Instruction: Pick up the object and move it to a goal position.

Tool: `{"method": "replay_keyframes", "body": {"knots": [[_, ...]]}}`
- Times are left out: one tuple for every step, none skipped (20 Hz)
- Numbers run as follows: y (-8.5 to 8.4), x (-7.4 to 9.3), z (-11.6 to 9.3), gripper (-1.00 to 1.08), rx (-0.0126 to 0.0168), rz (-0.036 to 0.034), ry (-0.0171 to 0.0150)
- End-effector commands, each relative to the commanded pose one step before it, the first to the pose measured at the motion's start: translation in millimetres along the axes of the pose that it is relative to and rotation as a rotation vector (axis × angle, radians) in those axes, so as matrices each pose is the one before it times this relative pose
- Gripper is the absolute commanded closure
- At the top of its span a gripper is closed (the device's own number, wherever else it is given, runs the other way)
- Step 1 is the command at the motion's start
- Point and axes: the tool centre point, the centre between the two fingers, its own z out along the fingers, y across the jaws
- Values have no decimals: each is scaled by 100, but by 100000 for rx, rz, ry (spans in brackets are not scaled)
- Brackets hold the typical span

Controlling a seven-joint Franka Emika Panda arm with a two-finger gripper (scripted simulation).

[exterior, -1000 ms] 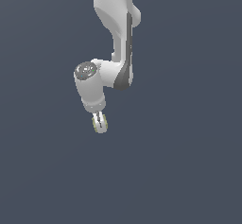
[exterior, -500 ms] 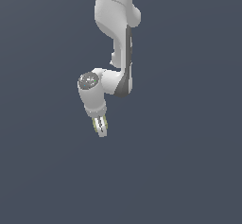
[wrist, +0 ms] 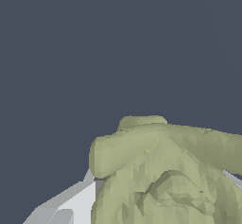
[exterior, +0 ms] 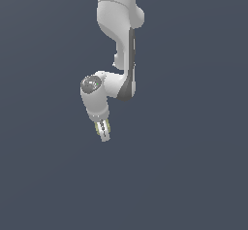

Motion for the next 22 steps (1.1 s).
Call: {"method": "replay_keyframes", "body": {"knots": [[-12, 5, -10, 108, 31, -2, 14], [0, 0, 0, 108, 0, 0, 0], [7, -3, -4, 108, 0, 0, 0], [-21, -28, -12, 108, 0, 0, 0], [-64, -82, -35, 108, 0, 0, 0], [-107, -137, -59, 108, 0, 0, 0], [-150, -192, -83, 108, 0, 0, 0], [-193, -247, -106, 108, 0, 0, 0], [-236, -303, -130, 108, 0, 0, 0], [-279, -358, -154, 108, 0, 0, 0], [-323, -413, -178, 108, 0, 0, 0], [-367, -469, -202, 108, 0, 0, 0], [-411, -525, -227, 108, 0, 0, 0], [-456, -582, -252, 108, 0, 0, 0], [-499, -633, -277, 108, -18, 17, 42], [-548, -696, -302, 108, 0, 0, 0], [-586, -744, -323, 108, 0, 0, 0], [-617, -780, -339, 108, 0, 0, 0], [-639, -803, -353, 108, -15, 12, 45], [-659, -829, -361, 108, 0, 0, 0], [-674, -845, -369, 108, 0, 0, 0], [-686, -856, -374, 108, 0, 0, 0]]}}
